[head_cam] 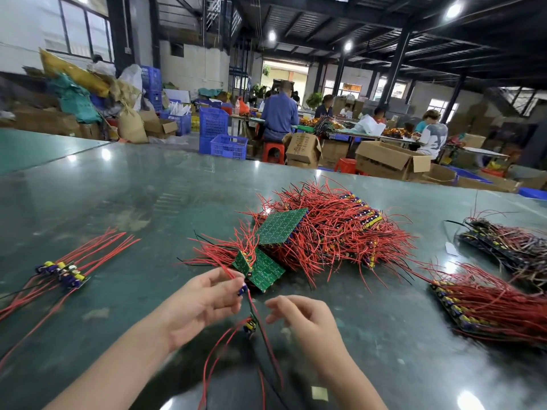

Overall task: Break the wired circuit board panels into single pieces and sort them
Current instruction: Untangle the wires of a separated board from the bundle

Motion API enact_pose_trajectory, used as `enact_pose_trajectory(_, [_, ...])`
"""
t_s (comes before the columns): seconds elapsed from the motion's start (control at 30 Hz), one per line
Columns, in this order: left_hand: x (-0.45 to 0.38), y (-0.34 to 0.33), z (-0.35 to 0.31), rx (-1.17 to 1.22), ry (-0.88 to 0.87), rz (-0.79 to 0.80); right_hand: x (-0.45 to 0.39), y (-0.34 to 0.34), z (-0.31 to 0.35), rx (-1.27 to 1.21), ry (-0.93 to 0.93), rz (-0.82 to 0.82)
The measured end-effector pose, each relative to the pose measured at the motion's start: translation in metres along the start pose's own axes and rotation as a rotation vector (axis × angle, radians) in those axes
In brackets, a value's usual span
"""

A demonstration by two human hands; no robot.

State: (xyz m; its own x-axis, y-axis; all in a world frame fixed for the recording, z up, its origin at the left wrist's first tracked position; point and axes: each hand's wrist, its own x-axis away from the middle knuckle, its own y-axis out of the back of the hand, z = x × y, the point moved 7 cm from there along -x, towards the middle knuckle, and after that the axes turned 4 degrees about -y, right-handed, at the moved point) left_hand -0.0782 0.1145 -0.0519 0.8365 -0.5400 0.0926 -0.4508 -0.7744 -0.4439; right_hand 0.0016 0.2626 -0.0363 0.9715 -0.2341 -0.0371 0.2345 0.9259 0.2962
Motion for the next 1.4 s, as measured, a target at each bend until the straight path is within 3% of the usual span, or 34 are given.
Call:
enact_pose_trajectory(0.23, [0.004,-0.015,0.009,-0.089,-0.049,0.009,0.002,-0.013,0.005,-0.013,0.084,0.096])
enact_pose_trajectory(0.47, [0.008,-0.020,0.000,-0.389,-0.250,-0.043,0.000,-0.017,-0.004,0.013,0.019,0.112])
enact_pose_trajectory(0.73, [0.005,-0.014,0.008,-0.125,-0.096,-0.063,0.001,-0.014,0.002,0.051,0.126,0.059])
enact_pose_trajectory(1.03, [0.003,-0.005,0.000,-0.042,-0.129,-0.096,-0.003,-0.014,-0.003,0.057,0.087,0.073])
enact_pose_trajectory(1.2, [0.000,0.003,-0.019,0.098,-0.135,-0.189,-0.015,0.003,-0.024,-0.330,-0.074,-0.067])
enact_pose_trajectory(1.3, [0.004,0.024,-0.046,0.026,-0.084,-0.220,-0.017,0.008,-0.031,-0.340,-0.092,-0.108])
enact_pose_trajectory(1.4, [0.018,0.061,-0.086,-0.260,-0.082,-0.264,-0.017,0.002,-0.032,-0.197,-0.088,-0.084])
